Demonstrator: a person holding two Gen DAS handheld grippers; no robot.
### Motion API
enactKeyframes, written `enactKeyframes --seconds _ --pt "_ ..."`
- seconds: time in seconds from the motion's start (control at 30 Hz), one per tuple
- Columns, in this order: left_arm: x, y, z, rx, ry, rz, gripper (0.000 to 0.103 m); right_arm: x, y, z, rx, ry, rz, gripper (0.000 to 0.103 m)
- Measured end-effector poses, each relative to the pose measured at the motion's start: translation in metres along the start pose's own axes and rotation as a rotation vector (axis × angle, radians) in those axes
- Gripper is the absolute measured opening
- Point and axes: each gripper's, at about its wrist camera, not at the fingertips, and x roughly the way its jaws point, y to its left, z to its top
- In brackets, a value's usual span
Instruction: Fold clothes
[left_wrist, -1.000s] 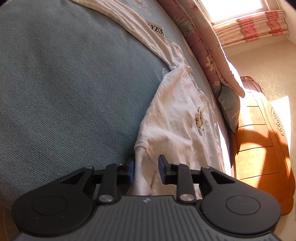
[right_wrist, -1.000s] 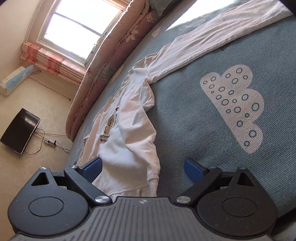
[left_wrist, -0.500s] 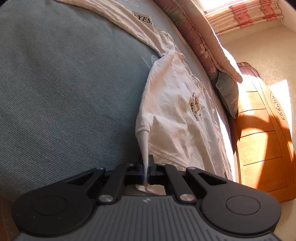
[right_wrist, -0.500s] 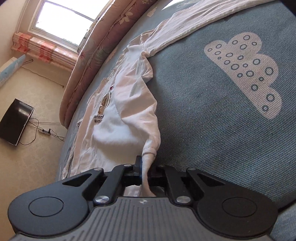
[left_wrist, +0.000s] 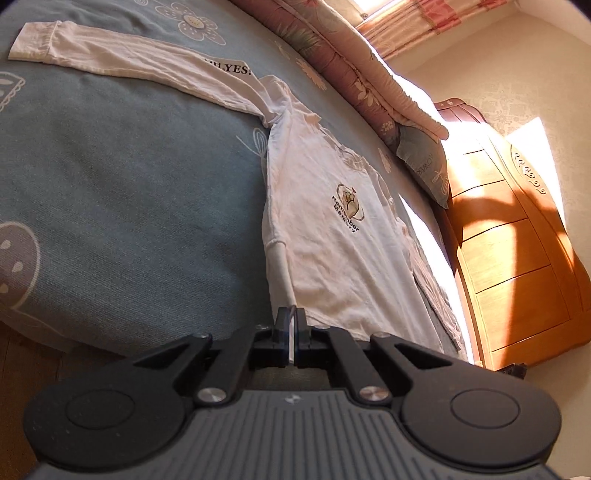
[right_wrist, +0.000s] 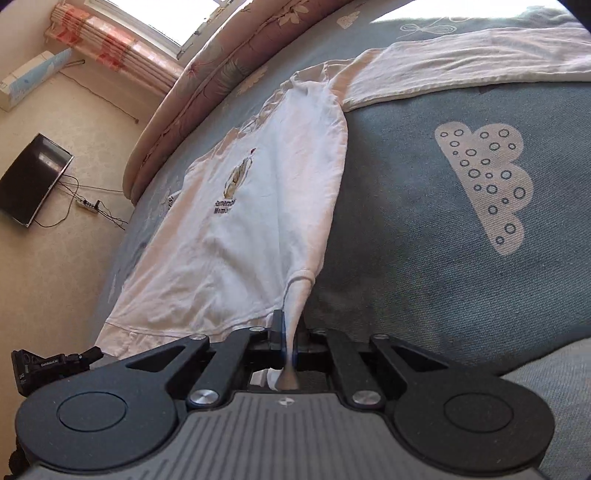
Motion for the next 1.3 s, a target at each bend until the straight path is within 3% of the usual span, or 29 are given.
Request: enactKeyframes --seconds 0.07,0.13,0.2,0.23,0.37,0.43,0.53,0.7,0.93,1.1,1.2,1.3 --pt "0.004 0.007 0.003 -0.009 0.010 0.022 0.000 0.001 -0.006 -0.005 -0.008 0.030 -0.099 0.013" --pt "0.005 0.011 0.008 -0.008 0.009 0.030 0.001 -0.006 -0.006 -0.004 -0.010 0.003 -0.106 0.018" --pt "0.007 0.009 0.022 0.005 -0.016 0.025 0.003 -0.013 -0.006 -0.002 -0.012 -0.035 -0.101 0.036" --pt "0.009 0.008 0.030 0.005 -0.033 0.021 0.009 -0.016 -0.004 0.000 -0.016 -0.055 -0.099 0.045" --pt "0.029 0.009 0.068 -0.031 -0.085 -0.011 0.026 -0.013 0.005 0.013 -0.022 -0.107 -0.077 0.060" --pt "0.047 0.015 0.090 -0.084 -0.101 -0.033 0.035 -0.006 0.008 0.020 -0.020 -0.122 -0.069 0.063" --pt "0.080 0.027 0.121 -0.174 -0.108 -0.075 0.036 0.008 0.006 0.032 0.006 -0.148 -0.033 0.064" --pt "0.140 0.048 0.165 -0.324 -0.139 -0.080 0.040 0.036 -0.011 0.057 0.101 -0.218 0.027 0.066" --pt "0.184 0.049 0.191 -0.398 -0.246 -0.083 0.045 0.059 -0.029 0.076 0.168 -0.252 0.040 0.068" --pt "0.190 0.042 0.196 -0.433 -0.361 -0.018 0.042 0.059 -0.027 0.076 0.133 -0.248 0.031 0.071" --pt "0.185 0.033 0.198 -0.375 -0.416 0.112 0.005 0.059 -0.021 0.074 0.078 -0.243 0.004 0.071" --pt "0.178 0.022 0.199 -0.285 -0.462 0.251 0.003 0.062 -0.008 0.070 -0.018 -0.239 -0.062 0.071"
